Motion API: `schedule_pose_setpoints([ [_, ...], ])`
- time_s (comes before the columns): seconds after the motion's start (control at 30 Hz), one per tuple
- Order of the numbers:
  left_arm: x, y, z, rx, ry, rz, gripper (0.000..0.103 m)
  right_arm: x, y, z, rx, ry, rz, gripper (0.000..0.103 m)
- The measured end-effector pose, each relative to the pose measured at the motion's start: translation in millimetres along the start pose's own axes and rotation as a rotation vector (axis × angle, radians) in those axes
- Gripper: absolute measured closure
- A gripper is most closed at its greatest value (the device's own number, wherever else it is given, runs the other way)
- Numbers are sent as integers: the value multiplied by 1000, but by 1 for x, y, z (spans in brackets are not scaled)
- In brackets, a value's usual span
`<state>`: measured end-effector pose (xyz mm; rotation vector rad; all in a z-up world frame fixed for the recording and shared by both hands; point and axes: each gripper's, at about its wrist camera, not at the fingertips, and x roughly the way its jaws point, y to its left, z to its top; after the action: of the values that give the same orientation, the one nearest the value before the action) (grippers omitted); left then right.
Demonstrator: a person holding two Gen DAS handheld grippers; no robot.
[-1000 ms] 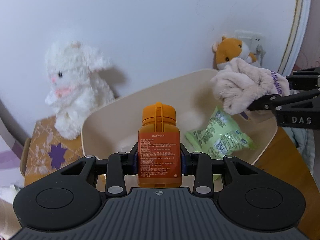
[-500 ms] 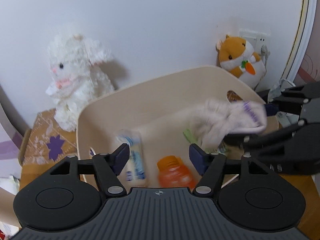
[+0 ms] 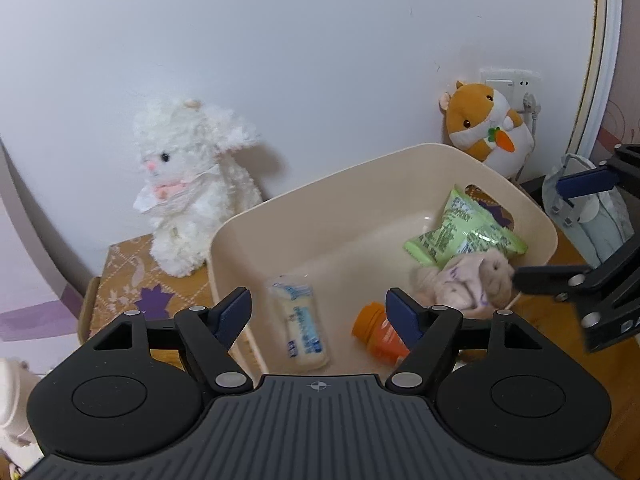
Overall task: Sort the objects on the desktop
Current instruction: 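Carry bottle and pink cloth into the basket and open both tools, then grasp the grey cloth with left tool while right tool grasps dark snack stick box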
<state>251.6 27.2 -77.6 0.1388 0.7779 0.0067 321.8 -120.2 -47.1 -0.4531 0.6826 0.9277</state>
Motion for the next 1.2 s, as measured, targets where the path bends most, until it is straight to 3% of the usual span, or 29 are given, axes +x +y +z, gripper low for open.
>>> schedule_pose_setpoints([
  [0.47,-39,46,-73,-99,117,-10,27,-36,22,-64,13,61,44,0],
  [0.83,-53,36,-128,-3,232,-117,26,-47,47,-113,39,170,108,0],
  [0.97,-50,30,-138,-20,267,-174,26,-49,58,-126,16,211,132,0],
  [1.2,-40,11,-148,43,316,-221,26,-41,78,-145,10,276,174,0],
])
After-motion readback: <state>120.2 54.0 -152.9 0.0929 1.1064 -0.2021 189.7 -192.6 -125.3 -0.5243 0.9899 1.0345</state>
